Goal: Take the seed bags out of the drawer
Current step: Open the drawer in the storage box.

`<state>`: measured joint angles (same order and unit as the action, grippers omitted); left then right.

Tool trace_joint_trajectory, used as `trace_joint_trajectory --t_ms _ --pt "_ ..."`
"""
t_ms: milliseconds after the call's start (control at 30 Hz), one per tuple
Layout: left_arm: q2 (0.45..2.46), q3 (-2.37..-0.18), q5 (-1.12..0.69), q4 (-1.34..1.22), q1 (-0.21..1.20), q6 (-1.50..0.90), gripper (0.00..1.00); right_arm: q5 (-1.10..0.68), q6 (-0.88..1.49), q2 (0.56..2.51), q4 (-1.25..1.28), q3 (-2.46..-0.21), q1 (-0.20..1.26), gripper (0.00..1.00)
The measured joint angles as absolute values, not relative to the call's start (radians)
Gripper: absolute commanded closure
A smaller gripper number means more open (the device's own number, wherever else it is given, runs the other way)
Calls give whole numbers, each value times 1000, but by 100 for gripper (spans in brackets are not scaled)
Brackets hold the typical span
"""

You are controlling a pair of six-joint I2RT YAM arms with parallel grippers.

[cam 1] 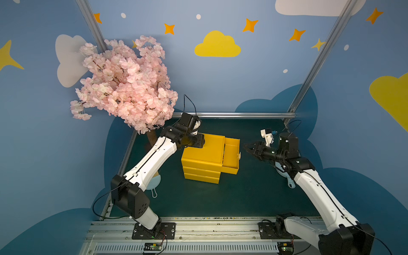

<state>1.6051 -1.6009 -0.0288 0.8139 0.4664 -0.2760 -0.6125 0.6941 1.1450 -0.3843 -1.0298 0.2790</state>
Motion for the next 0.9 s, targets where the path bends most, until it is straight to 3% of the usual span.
trace_joint_trajectory --t_ms 267,533,900 --pt "1605 -1601 -32 812 466 -275 41 -358 535 1285 -672 -1225 422 54" --pt "1618 -1600 -49 780 466 -269 42 -171 472 1401 -804 -1367 530 67" --pt "1618 -1593 -54 762 465 -265 42 17 454 1513 -915 -1496 606 97"
